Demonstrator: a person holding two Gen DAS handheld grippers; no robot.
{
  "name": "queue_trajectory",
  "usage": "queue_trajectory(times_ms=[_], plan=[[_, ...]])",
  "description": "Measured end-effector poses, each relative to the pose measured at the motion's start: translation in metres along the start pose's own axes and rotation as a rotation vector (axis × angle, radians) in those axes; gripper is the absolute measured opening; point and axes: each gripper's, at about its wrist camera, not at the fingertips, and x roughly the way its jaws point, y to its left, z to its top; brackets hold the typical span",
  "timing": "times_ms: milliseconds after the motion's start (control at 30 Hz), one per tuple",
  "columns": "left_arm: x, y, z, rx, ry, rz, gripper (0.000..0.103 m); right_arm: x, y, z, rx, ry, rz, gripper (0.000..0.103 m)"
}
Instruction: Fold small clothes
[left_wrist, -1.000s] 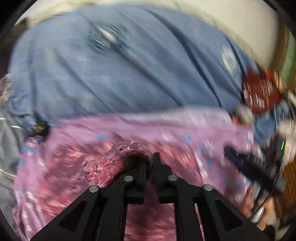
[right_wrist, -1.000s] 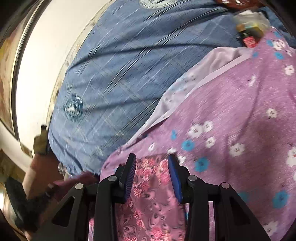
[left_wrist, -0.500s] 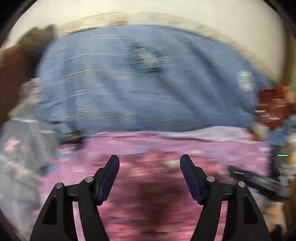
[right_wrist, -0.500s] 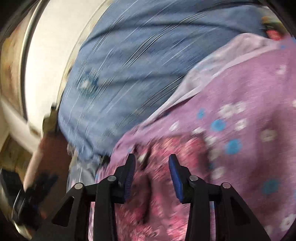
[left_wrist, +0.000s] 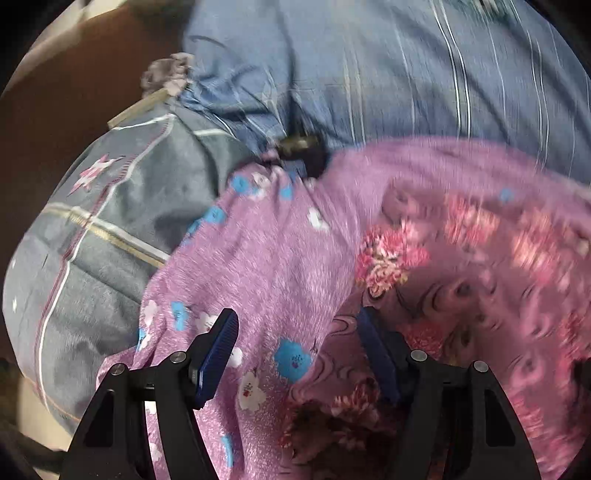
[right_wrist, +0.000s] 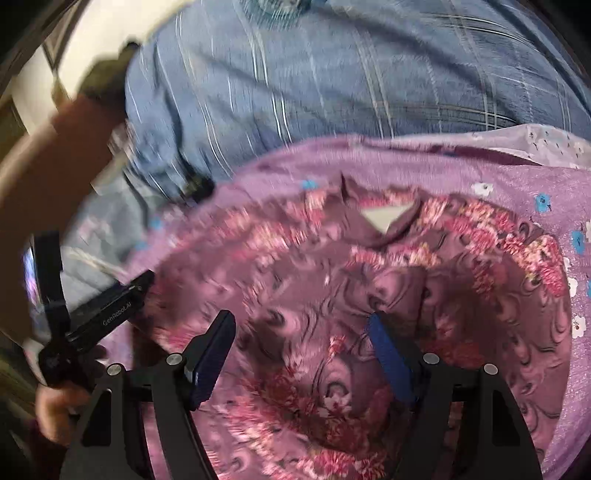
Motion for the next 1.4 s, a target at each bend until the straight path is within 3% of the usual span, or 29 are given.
queue_trajectory(times_ms=[67,100,200,267,333,467,533,600,700,800,867,900,933,1000,1100,1167,1267,1333,1400], plan=[[-0.001,-0.01,-0.001,0.055,-0.019,0.029,0.066,0.007,0.01,-0.01,-0.098,-0.013,-0.086,0.072],[0.0,-0.014,0.001,0.082,-0.023,0.042,0.066,0.005,0.011,-0.013,-0.12,-0.019,-0.11,0.058],[-0.003,-0.014,-0.002,0.119,-0.027,0.035,0.067,-0.013,-0.008,-0.011,-0.046,-0.026,-0.04,0.023],[-0.002,-0.008,-0.007,0.092,0.001,0.006,0.067,-0.029,-0.03,-0.01,0.038,-0.06,-0.008,0.018],[-0.003,-0.004,-0.007,0.085,0.004,-0.009,0.067,-0.046,-0.056,-0.009,0.111,-0.108,-0.035,0.017],[-0.007,0.006,-0.005,0.098,0.0,-0.018,0.067,-0.061,-0.108,-0.009,0.27,-0.129,0.019,0.016],[-0.01,0.004,-0.007,0.117,-0.008,-0.009,0.067,-0.056,-0.126,-0.013,0.305,-0.06,0.046,0.016],[-0.013,0.004,-0.008,0.127,-0.008,-0.011,0.067,-0.052,-0.134,-0.019,0.314,0.005,0.006,0.025],[-0.021,0.008,-0.009,0.144,-0.022,0.001,0.069,-0.068,-0.146,-0.025,0.292,0.018,-0.026,0.028],[-0.034,0.013,-0.007,0.131,-0.072,0.037,0.069,-0.094,-0.155,-0.029,0.296,-0.053,-0.125,0.033],[-0.051,0.016,-0.003,0.102,-0.139,0.059,0.069,-0.11,-0.156,-0.028,0.308,-0.137,-0.145,0.033],[-0.06,0.017,0.0,0.085,-0.178,0.065,0.069,-0.124,-0.148,-0.026,0.287,-0.225,-0.156,0.033],[-0.071,0.016,0.002,0.059,-0.224,0.049,0.068,-0.133,-0.14,-0.025,0.266,-0.287,-0.141,0.033],[-0.079,0.009,0.003,0.033,-0.253,-0.009,0.068,-0.134,-0.124,-0.018,0.222,-0.322,-0.057,0.033],[-0.072,-0.013,0.002,0.058,-0.216,-0.112,0.068,-0.111,-0.096,-0.015,0.13,-0.24,-0.066,0.029],[-0.055,-0.025,0.0,0.077,-0.13,-0.155,0.07,-0.088,-0.081,-0.015,0.091,-0.169,-0.106,0.029],[-0.027,-0.033,-0.008,0.084,-0.002,-0.162,0.07,-0.067,-0.082,-0.025,0.099,-0.089,-0.168,0.026],[-0.022,-0.031,-0.012,0.085,0.011,-0.178,0.07,-0.053,-0.09,-0.028,0.123,-0.043,-0.201,0.022],[-0.025,-0.028,-0.009,0.08,0.014,-0.188,0.07,-0.056,-0.092,-0.029,0.126,-0.055,-0.186,0.022]])
